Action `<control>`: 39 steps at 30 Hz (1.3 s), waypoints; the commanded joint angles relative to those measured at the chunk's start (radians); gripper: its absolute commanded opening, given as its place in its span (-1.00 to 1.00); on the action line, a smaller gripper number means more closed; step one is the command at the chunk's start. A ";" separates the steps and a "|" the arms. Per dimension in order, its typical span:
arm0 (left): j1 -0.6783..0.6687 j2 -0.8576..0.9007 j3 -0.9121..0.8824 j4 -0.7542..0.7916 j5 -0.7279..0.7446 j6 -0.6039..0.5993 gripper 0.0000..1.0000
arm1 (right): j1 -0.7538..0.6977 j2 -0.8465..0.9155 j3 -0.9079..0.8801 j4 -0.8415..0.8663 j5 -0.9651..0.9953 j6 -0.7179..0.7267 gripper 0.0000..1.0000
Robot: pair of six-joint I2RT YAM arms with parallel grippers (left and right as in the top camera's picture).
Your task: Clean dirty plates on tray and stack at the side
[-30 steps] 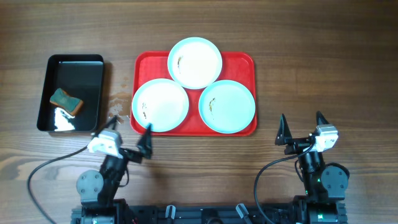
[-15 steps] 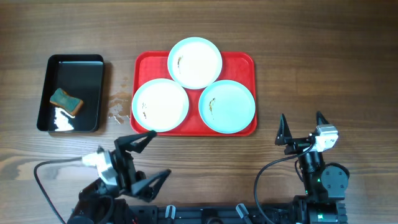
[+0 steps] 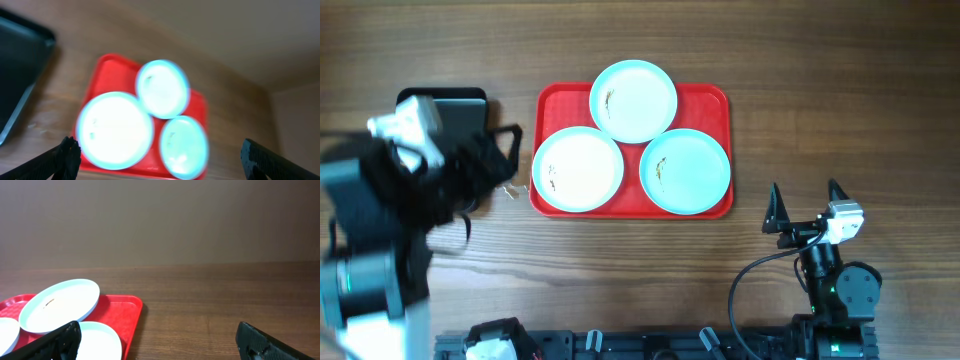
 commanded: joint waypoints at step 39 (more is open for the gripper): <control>0.314 1.217 0.385 -0.069 -0.386 -0.137 0.43 | -0.006 -0.004 -0.001 0.005 0.018 0.013 0.99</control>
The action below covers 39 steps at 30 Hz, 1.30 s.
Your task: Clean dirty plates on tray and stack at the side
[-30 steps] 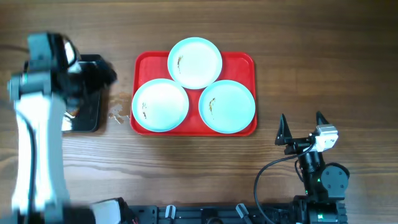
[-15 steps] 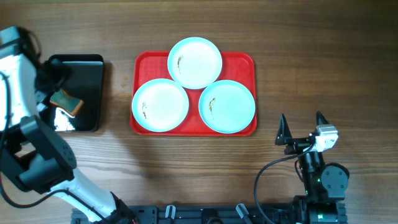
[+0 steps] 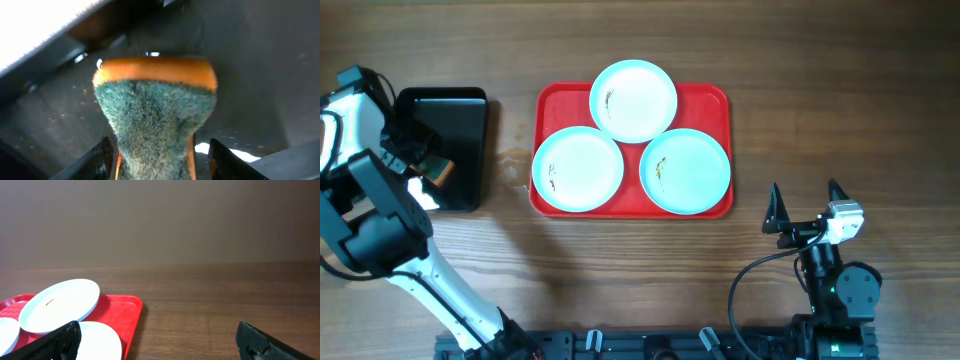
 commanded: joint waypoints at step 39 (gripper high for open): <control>-0.003 0.023 -0.076 0.027 -0.116 0.000 1.00 | -0.006 -0.004 -0.001 0.005 0.018 0.013 1.00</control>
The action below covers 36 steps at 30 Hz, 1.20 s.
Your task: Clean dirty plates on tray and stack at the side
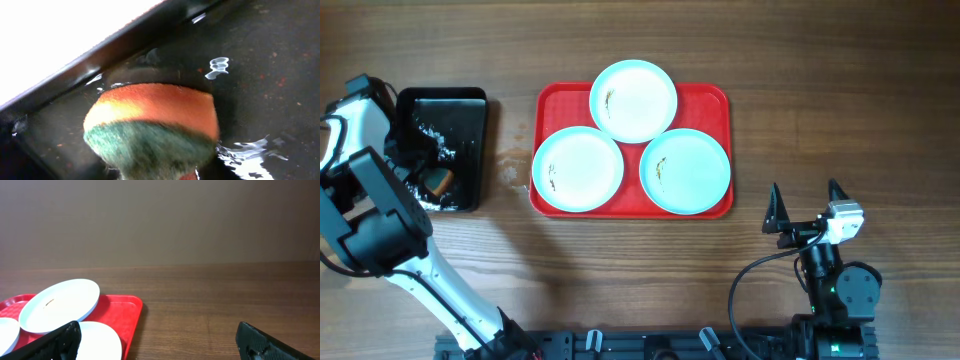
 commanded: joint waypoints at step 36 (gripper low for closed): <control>-0.005 0.018 0.104 -0.179 0.065 -0.002 -0.92 | -0.006 -0.004 -0.001 0.005 0.018 0.013 0.99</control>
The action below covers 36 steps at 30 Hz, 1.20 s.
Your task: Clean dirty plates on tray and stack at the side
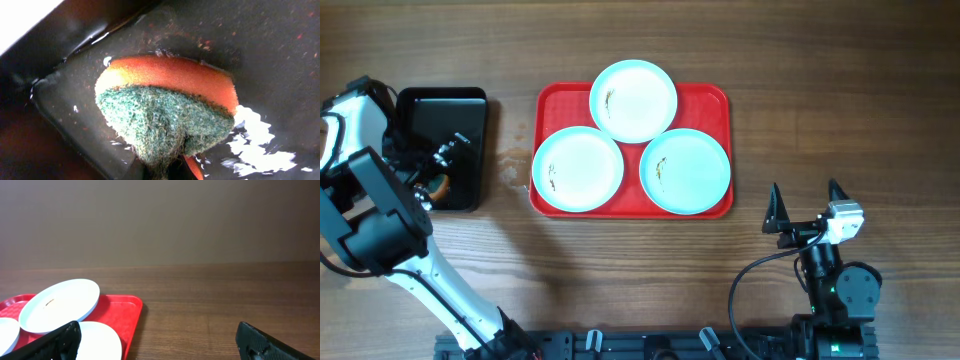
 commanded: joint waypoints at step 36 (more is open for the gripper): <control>-0.166 -0.404 0.110 -0.015 0.164 0.176 -0.92 | -0.006 -0.004 -0.001 0.005 0.018 0.013 0.99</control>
